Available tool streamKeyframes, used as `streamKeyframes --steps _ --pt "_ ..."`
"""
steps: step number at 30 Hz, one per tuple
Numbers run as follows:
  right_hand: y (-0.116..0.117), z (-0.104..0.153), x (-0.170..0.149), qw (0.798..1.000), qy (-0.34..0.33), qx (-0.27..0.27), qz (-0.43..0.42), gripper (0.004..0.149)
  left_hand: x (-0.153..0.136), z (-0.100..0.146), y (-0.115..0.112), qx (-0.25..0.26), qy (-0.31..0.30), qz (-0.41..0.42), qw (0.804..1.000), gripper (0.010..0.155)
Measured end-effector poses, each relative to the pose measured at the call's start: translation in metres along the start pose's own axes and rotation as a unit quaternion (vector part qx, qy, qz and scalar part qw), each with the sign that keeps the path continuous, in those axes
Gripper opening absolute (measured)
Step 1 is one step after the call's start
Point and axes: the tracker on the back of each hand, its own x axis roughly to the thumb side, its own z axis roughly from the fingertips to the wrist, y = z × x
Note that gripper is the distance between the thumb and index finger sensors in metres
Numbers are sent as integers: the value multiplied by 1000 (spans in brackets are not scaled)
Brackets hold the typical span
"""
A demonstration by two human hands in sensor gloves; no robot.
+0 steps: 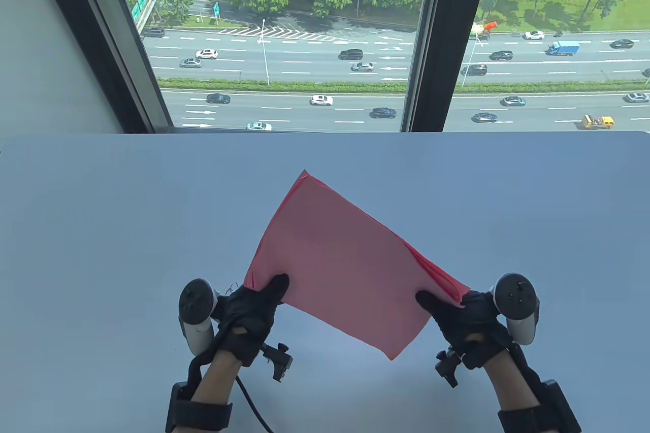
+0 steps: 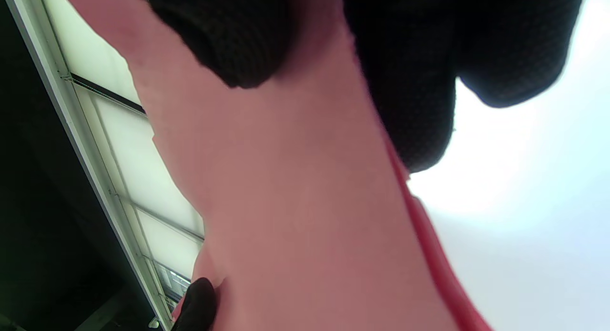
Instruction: Clip paper with binder clip (Left hand to clip)
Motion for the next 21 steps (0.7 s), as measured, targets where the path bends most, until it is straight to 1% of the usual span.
streamKeyframes --steps 2,5,7,9,11,12,14,17,19,21 --pt "-4 1 1 1000 -8 -21 1 46 4 1 6 21 -13 -13 1000 56" --pt "-8 2 4 999 -20 -44 -10 47 10 2 10 36 -26 -39 998 47" --pt "-11 2 5 998 -24 -56 -18 46 11 2 10 21 -22 -56 998 48" --pt "-15 3 5 997 -25 -69 -24 45 10 2 10 22 -28 -43 998 48" --pt "-21 4 3 996 -23 -85 -30 45 11 3 13 51 -29 -45 997 47" --pt "-23 4 2 995 -22 -90 -32 45 12 3 14 57 -32 -53 996 45" --pt "-24 4 1 995 -19 -87 -33 44 11 3 13 39 -26 -69 996 44" --pt "-25 4 1 996 -16 -85 -23 44 10 2 14 36 -17 -70 997 47" --pt "-25 4 2 996 -16 -83 -24 44 10 3 17 51 -18 -99 994 52" --pt "-26 4 3 997 -16 -82 -6 43 12 3 19 58 -25 -134 989 60"
